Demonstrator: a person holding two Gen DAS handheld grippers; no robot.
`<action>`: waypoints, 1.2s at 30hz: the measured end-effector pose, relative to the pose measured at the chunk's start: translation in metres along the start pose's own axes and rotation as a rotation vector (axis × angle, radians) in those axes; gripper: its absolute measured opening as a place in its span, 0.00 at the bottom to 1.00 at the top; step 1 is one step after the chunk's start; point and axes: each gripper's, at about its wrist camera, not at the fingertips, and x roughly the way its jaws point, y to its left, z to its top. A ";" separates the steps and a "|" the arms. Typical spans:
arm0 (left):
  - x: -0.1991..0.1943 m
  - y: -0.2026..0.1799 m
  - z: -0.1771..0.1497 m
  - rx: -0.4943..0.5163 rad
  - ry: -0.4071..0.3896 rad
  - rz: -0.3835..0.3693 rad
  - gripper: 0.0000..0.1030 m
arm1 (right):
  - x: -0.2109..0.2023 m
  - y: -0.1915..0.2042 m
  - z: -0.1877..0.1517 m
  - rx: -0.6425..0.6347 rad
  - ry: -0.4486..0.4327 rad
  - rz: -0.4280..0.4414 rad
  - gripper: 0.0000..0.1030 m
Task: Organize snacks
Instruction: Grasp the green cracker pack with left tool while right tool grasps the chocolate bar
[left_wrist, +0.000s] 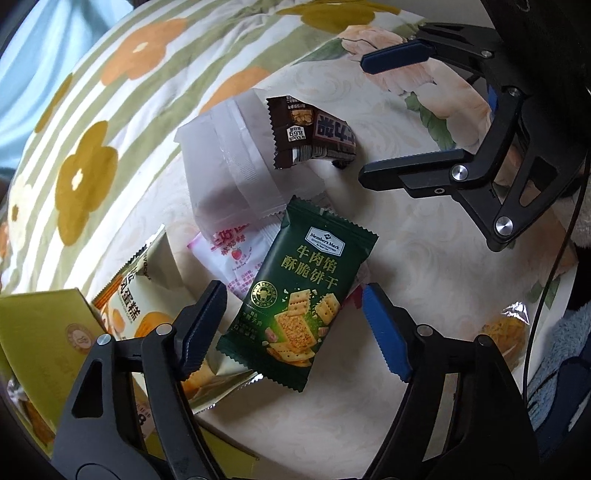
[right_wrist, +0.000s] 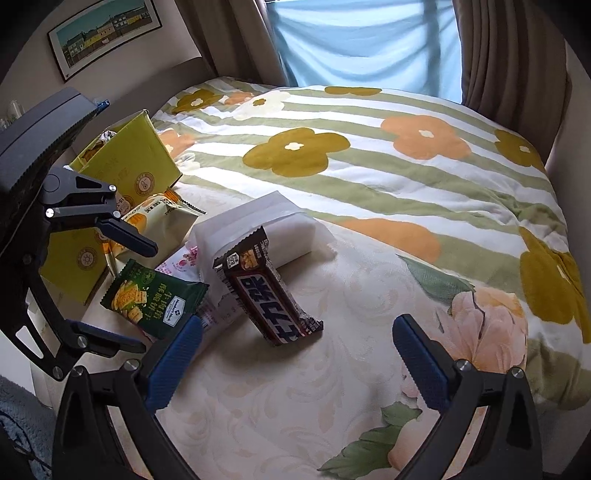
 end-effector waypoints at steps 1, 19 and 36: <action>0.002 0.000 0.000 0.009 0.004 0.001 0.71 | 0.001 0.001 0.001 -0.006 0.000 0.003 1.00; -0.004 -0.007 -0.008 0.081 -0.030 0.006 0.47 | 0.021 0.006 0.011 -0.080 0.047 0.042 0.85; -0.016 -0.018 -0.020 0.068 -0.062 0.012 0.46 | 0.030 0.012 0.007 -0.124 0.093 0.066 0.28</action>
